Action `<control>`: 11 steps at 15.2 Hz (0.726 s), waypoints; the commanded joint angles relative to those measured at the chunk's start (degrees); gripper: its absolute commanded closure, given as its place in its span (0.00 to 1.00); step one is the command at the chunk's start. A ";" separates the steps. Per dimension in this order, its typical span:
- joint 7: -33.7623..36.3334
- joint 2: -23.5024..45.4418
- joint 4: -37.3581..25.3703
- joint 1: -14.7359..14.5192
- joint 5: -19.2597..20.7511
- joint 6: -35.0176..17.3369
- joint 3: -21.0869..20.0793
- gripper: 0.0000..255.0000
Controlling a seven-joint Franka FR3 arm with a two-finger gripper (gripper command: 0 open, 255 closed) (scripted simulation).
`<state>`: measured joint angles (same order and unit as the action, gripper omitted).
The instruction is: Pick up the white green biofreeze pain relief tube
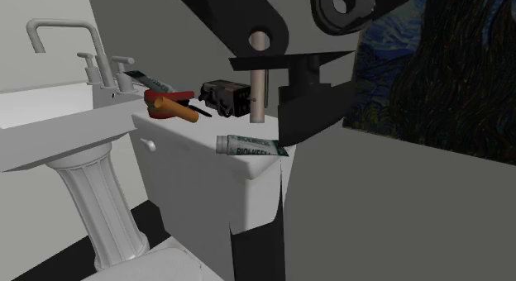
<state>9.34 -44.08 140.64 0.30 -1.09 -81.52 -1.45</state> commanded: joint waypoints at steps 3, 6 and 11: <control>4.49 4.53 -1.73 1.12 -1.86 -2.69 -1.12 0.00; 10.97 11.35 -4.82 2.74 -4.17 -6.44 -2.44 0.00; 21.15 22.49 -10.99 5.23 -6.91 -11.81 -3.64 0.00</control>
<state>28.03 -23.48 130.69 5.14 -7.32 -92.34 -4.75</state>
